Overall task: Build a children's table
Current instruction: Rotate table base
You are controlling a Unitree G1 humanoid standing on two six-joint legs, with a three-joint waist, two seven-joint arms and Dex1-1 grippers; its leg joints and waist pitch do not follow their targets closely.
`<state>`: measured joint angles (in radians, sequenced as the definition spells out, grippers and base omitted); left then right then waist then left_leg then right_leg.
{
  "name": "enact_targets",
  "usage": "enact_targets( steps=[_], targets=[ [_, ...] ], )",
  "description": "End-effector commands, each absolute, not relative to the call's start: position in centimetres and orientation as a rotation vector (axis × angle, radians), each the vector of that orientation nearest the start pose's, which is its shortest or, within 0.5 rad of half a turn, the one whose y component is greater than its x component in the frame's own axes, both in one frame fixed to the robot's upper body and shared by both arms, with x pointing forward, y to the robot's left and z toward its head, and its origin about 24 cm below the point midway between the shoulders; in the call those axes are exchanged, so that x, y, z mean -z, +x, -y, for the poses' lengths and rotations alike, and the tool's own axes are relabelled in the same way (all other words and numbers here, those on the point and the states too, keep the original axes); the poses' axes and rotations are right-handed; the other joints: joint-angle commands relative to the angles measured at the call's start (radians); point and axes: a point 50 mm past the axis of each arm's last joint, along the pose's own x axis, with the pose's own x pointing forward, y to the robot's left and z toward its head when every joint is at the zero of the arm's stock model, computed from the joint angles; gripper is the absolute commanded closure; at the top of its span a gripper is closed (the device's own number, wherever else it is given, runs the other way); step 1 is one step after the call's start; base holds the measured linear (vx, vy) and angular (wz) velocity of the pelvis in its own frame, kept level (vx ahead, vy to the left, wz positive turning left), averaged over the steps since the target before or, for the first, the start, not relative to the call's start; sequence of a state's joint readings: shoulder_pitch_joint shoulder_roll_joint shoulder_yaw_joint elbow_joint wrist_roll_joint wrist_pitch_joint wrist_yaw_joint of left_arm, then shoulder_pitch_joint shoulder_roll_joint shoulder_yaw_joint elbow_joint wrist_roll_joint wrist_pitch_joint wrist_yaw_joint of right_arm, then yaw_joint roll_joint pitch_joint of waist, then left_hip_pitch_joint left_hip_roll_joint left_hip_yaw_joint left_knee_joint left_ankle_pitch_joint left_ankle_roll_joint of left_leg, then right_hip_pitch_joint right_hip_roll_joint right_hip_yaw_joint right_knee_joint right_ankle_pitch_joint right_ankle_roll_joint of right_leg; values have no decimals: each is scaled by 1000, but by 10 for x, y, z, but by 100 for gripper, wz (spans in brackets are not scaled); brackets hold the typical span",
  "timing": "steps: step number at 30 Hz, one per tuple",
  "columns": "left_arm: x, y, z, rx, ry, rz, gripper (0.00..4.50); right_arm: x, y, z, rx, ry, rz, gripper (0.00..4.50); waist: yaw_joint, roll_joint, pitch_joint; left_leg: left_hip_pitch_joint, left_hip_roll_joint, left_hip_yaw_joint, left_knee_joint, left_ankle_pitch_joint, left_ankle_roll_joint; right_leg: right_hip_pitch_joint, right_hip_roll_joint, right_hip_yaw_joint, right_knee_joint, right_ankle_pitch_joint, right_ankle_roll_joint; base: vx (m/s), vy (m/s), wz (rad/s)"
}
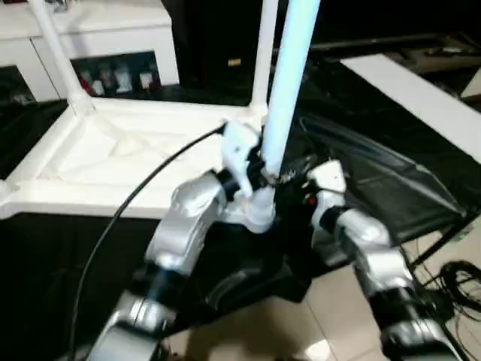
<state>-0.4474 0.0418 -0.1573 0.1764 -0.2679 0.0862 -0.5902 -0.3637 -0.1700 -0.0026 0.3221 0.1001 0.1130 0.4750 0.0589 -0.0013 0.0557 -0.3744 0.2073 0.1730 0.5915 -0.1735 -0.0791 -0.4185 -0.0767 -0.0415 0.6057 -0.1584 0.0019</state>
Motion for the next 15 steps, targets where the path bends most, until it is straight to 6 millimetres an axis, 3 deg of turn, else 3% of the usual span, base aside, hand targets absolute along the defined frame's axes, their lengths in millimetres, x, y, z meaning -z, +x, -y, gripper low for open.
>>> enact_targets(
  steps=[1,2,4,7,8,9,10,11,12,13,14,15],
  targets=[
    [-111,302,-69,817,-103,149,3,-66,312,159,-419,-92,-85,82,3,1,-67,7,14,4,-71,-260,20,59,-35,29,-73,-235,-188,0,0,0],
    [-105,293,-82,728,-126,162,3,-69,302,167,-371,-118,-80,82,2,0,-65,6,13,4,-72,-266,16,57,-34,29,-78,-264,-167,0,0,0],
    [-102,289,-89,682,-130,167,3,-70,298,171,-346,-141,-75,82,1,-1,-63,5,12,4,-75,-289,9,52,-33,29,-85,-317,-138,0,0,0],
    [-91,280,-115,479,-87,168,3,-72,286,178,-286,-191,-52,82,-10,4,-54,9,9,0,-79,-389,-10,38,-30,23,-105,-481,-75,0,0,0],
    [-89,279,-122,429,-74,155,3,-72,283,177,-300,-188,-54,82,-17,4,-49,11,5,-2,-78,-422,-12,33,-29,19,-115,-554,-39,0,0,0],
    [-87,277,-129,378,-72,144,3,-71,281,177,-295,-185,-65,82,-19,3,-51,14,3,-3,-77,-433,-13,31,-29,17,-119,-583,-25,0,0,0],
    [-86,276,-133,352,-71,138,3,-71,280,178,-289,-183,-72,82,-29,5,-49,17,4,-12,-79,-449,-28,28,-14,4,-125,-599,-1,0,0,0],
    [-85,275,-135,339,-69,134,3,-71,279,178,-289,-180,-75,82,-44,15,-48,30,17,-28,-88,-486,-44,25,13,-18,-131,-543,-4,0,0,0],
    [-81,268,-146,260,-28,104,3,-68,275,176,-290,-163,-98,82,-55,17,-40,-63,24,-93,-148,-547,1,97,-5,-68,-76,-445,-42,-89,-10,3],
    [-81,267,-147,252,-23,101,3,-68,274,176,-289,-162,-100,82,-41,45,-54,-21,56,-136,-159,-610,1,86,5,-68,-58,-363,-68,-31,-45,34],
    [-78,262,-153,203,6,81,3,-67,272,175,-279,-152,-111,82,-79,51,-44,-10,106,-217,-186,-648,43,71,2,-65,2,-219,-154,-31,-45,34],
    [-77,257,-156,142,21,65,3,-67,269,176,-236,-131,-117,82,-80,58,-39,-5,112,-239,-197,-660,62,67,7,-64,23,-213,-189,41,-99,59]
  ],
)
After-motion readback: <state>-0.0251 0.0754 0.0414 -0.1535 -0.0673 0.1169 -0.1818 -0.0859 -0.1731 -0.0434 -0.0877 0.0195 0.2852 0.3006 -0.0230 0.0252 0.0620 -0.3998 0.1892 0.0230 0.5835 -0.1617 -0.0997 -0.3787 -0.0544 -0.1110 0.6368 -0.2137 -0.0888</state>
